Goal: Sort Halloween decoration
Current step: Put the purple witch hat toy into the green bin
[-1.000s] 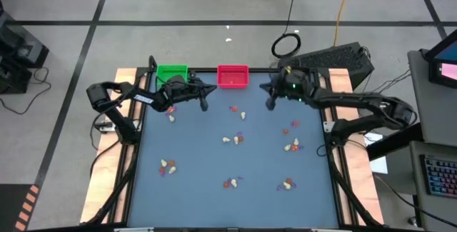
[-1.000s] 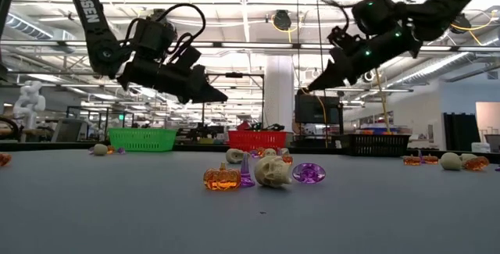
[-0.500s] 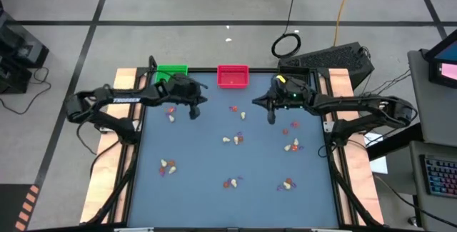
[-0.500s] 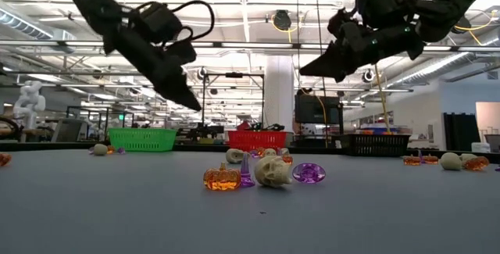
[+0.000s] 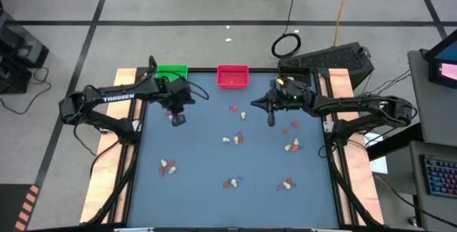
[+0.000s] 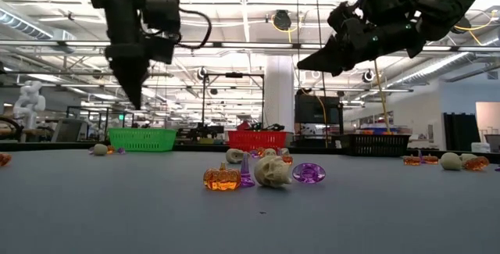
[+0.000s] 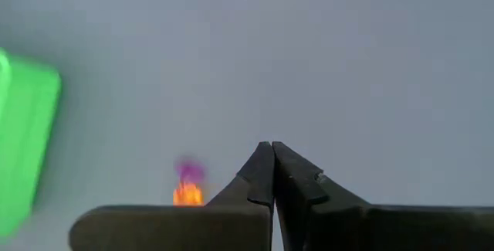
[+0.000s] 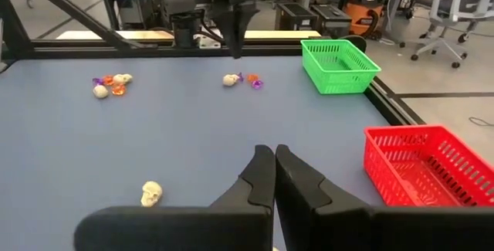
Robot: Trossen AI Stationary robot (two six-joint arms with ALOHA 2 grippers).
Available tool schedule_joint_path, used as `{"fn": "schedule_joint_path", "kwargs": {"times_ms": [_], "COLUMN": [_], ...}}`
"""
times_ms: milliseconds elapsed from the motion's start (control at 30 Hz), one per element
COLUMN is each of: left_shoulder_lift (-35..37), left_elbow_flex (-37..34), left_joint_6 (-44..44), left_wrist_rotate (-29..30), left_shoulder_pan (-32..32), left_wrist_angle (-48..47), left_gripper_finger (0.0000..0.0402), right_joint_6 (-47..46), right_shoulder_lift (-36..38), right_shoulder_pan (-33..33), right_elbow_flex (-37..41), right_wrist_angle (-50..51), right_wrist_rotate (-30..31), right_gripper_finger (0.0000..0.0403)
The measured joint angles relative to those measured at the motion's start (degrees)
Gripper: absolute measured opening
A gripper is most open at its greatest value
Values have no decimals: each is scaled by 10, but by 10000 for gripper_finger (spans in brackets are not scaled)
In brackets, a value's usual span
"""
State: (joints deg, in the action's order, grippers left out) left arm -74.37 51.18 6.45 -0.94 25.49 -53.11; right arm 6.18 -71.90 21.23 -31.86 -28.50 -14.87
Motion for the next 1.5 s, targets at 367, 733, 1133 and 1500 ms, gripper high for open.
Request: {"fn": "schedule_joint_path", "kwargs": {"times_ms": [367,733,1133,1500], "left_shoulder_lift": [-105,-196,-203,-202], "left_elbow_flex": [0,0,0,1], "left_joint_6": [34,19,-17,-13], "left_wrist_rotate": [61,50,26,26], "left_shoulder_pan": [56,104,143,154], "left_wrist_angle": [-27,18,36,34], "left_gripper_finger": [94,123,118,8], "right_joint_6": [19,21,22,23], "right_shoulder_lift": [0,0,0,0], "right_shoulder_pan": [0,0,0,0], "right_elbow_flex": [0,0,0,0], "right_wrist_angle": [0,0,0,0], "right_wrist_rotate": [0,0,0,0], "right_gripper_finger": [0,0,0,0]}}
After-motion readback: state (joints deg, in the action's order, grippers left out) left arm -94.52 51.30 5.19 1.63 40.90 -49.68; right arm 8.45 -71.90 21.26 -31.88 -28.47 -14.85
